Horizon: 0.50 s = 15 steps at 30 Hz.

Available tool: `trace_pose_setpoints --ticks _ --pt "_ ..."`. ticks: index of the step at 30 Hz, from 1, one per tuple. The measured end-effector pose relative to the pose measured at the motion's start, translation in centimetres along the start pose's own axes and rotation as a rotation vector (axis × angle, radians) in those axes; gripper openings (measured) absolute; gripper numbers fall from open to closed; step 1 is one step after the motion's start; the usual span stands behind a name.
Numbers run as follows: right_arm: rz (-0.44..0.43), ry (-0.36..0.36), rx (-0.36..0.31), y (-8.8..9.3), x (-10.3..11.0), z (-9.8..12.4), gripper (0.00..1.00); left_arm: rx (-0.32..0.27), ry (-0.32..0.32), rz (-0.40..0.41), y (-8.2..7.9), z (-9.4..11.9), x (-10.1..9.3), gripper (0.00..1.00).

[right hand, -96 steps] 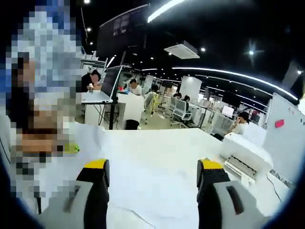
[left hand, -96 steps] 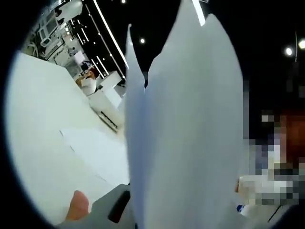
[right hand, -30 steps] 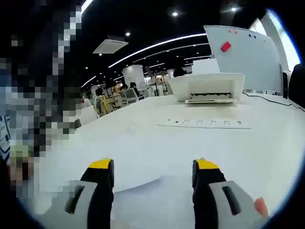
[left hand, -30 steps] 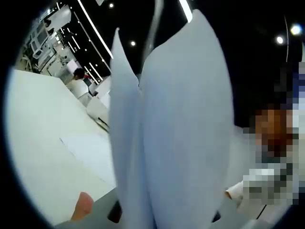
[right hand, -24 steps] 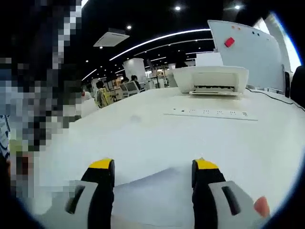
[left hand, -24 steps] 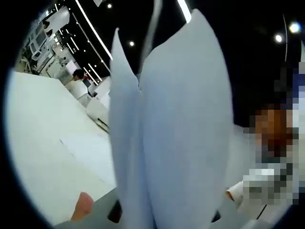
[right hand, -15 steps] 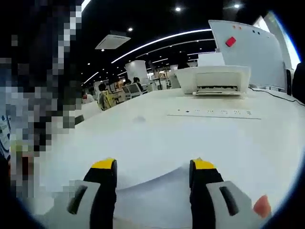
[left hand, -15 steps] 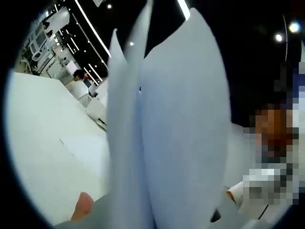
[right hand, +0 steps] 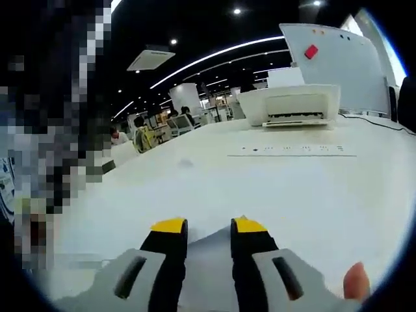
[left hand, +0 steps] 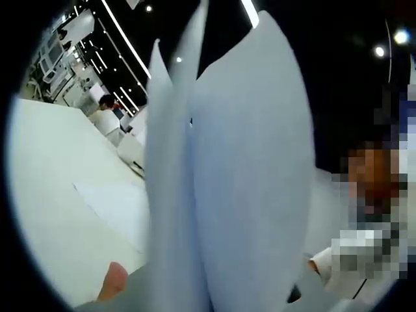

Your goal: Organize the stack of printing papers by aligning and flattening the scattered papers on the table

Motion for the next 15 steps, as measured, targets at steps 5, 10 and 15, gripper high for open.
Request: trace_pose_setpoints --ticks 5,10,15 --pt "0.004 0.017 -0.001 -0.01 -0.31 -0.08 0.14 -0.001 0.001 0.002 0.04 -0.01 -0.03 0.06" --pt "0.040 0.024 0.013 0.25 -0.27 -0.18 0.05 -0.001 0.002 0.003 0.10 -0.04 -0.10 0.06" --pt "0.054 0.012 0.016 0.29 -0.13 -0.18 0.00 -0.003 0.002 0.005 0.13 -0.03 -0.14 0.06"
Point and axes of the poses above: the point that each gripper's makers call its tool centre point, and the gripper's own axes: z roughly backward along the fingers, x roughly to its left, y roughly out of its underside, the point moved 6 cm from there along z, roughly backward along the fingers, and after that the axes turned 1 degree about x, right-handed, at the moved point
